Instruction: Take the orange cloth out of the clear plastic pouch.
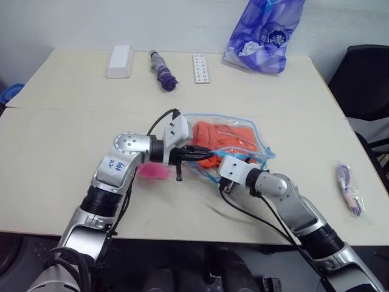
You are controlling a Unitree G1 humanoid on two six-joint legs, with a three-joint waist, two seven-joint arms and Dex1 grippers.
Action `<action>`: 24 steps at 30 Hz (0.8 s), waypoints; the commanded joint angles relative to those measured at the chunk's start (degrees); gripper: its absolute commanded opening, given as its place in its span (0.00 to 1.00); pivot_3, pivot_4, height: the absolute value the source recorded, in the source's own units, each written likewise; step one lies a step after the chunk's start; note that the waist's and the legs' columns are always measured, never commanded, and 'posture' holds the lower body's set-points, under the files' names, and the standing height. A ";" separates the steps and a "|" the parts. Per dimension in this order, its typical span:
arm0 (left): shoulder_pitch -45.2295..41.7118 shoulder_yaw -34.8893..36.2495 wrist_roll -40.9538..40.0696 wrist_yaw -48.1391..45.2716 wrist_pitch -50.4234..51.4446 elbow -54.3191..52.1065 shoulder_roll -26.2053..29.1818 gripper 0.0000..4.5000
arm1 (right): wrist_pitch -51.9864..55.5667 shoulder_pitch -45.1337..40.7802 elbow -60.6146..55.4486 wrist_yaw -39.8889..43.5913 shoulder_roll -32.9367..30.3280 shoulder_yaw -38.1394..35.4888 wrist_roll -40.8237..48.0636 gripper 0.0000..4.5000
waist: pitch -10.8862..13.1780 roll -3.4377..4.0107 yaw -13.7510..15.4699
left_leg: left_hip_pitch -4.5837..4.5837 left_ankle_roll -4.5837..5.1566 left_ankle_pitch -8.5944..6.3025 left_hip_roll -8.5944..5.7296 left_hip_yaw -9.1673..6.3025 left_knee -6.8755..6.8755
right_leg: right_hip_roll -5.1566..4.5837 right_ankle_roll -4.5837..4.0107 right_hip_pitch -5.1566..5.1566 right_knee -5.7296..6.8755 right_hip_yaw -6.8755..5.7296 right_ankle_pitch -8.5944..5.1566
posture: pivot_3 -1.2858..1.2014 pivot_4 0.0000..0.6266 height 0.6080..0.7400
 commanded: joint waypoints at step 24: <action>-4.86 -1.04 14.29 9.51 -18.56 18.18 -0.05 0.00 | -32.58 41.51 -25.23 23.41 -31.94 -29.70 11.58 0.01 | 0.02 -0.02 1.43 | 0.02 0.04 -0.02 0.00 -0.03 -0.12 | 0.06 0.13 0.25 -0.44 -0.10 0.08 | 0.52 0.24 1.00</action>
